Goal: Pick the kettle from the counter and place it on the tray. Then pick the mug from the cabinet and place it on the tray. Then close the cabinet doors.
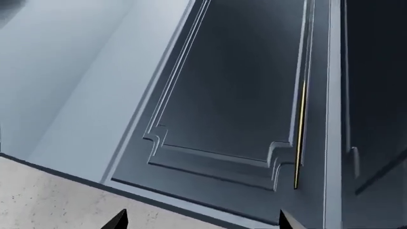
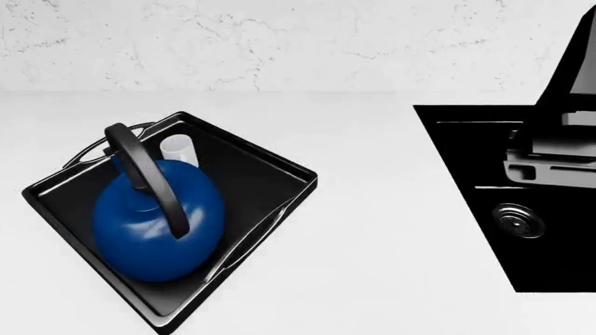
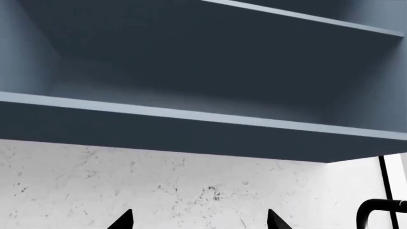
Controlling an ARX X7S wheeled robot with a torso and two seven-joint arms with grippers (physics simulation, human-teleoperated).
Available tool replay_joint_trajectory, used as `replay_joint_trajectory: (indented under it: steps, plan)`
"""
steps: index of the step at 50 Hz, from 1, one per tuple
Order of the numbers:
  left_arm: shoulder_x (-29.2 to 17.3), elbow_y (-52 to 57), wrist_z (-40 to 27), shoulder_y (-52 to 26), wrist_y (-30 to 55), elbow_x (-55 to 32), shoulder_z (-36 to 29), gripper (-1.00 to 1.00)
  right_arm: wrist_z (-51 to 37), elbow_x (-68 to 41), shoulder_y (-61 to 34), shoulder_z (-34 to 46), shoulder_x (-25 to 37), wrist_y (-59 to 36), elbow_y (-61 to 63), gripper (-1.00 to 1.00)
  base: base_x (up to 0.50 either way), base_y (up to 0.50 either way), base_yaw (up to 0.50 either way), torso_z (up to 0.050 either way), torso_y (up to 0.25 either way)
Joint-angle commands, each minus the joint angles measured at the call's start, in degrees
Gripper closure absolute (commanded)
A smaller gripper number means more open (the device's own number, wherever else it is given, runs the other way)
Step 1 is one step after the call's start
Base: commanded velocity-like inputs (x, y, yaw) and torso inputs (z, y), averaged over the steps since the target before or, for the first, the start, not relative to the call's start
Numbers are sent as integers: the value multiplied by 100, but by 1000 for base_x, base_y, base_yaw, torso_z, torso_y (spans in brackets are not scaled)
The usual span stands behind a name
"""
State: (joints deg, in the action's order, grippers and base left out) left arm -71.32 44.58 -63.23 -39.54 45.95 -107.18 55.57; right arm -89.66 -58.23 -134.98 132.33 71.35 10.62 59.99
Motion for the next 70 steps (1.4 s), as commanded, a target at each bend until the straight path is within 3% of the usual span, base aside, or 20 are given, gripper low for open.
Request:
replay_joint_trajectory:
  steps: [1, 2, 3, 5, 6, 8, 9, 12, 13, 19, 25, 29, 31, 37, 41, 48, 50, 58, 64, 70]
  plan:
    - [-1867, -1064, 888, 108, -2198, 1008, -1638, -100, -16, 169, 2, 238, 21, 112, 0, -100, 0, 0, 0, 0, 0]
    - [-1868, -1101, 1002, 101, -2210, 1050, -1635, -100, -17, 191, 2, 265, 21, 127, 0, -100, 0, 0, 0, 0, 0]
    - [-1008, -1731, 474, -758, -1351, 1543, -2494, -100, -19, 207, 2, 292, 21, 138, 0, -100, 0, 0, 0, 0, 0]
    - [711, -1659, 2193, -2477, 368, 3262, -4213, -100, -23, 257, 2, 360, 19, 177, 0, -100, 0, 0, 0, 0, 0]
    - [1570, -2041, 1866, -3337, 1228, 4119, -4596, -100, -25, 272, 2, 389, 20, 193, 0, -100, 0, 0, 0, 0, 0]
    - [3289, -2321, 1761, -5055, 2947, 4122, -4993, -100, -28, 338, 2, 479, 17, 242, 0, -100, 0, 0, 0, 0, 0]
    - [3582, -2464, 1877, -5915, 3806, 4281, -5221, -100, -28, 345, 2, 494, 15, 251, 0, -100, 0, 0, 0, 0, 0]
    - [3783, -2885, 2162, -8493, 3604, 4658, -5741, -100, -28, 379, 2, 537, 16, 279, 0, -100, 0, 0, 0, 0, 0]
    - [3873, -3051, 2267, -8998, 3464, 4783, -5912, -100, -28, 385, 2, 547, 23, 286, 0, -100, 0, 0, 0, 0, 0]
    - [4466, -3785, 2901, -9544, 3076, 5682, -6406, -100, -23, 518, 2, 686, 84, 386, 0, -100, 0, 0, 0, 0, 0]
    - [5834, -3542, 5718, -9546, 3540, 9603, -5852, -100, -14, 588, 1, 747, 149, 433, 0, -100, 0, 0, 0, 2, 2]
    - [6466, -3543, 6735, -9546, 3545, 10873, -5627, -100, 1, 619, 1, 748, 162, 446, 0, -100, 0, 0, 0, 0, 3]
    - [6609, -3558, 6574, -9546, 3516, 10575, -5466, -100, 18, 617, 1, 736, 178, 441, 0, -100, 0, 0, 0, 0, 0]
    - [6536, -3948, 4710, -9546, 3108, 8007, -5290, -100, 33, 671, 1, 805, 202, 485, 0, -100, 0, 0, 0, 2, 4]
    - [6629, -4239, 4214, -9546, 2836, 7402, -5369, -100, 3, 770, 1, 940, 154, 523, 0, -100, 0, 0, 0, 0, 3]
    - [7091, -4682, 4744, -9546, 2236, 8222, -5484, -100, -12, 904, 0, 1086, 162, 559, 0, -100, 0, 0, 0, 0, 2]
    - [7123, -4843, 4688, -9546, 2209, 7960, -5478, -100, -18, 932, 1, 1140, 172, 582, 0, -100, 0, 0, 0, 5, 0]
    - [7130, -5815, 4928, -9546, 1658, 8761, -6051, -100, -20, 1160, 1, 1385, 246, 688, 0, -100, 0, 0, 0, 0, 1]
    - [7129, -6682, 5163, -9546, 1348, 7618, -5679, -100, -21, 1299, 1, 1505, 257, 733, 0, -100, 0, 0, 0, 2, 0]
    - [7130, -7043, 5638, -9546, 1352, 7320, -5814, -100, -25, 1418, 0, 1575, 214, 773, 0, -100, 0, 0, 0, 0, 0]
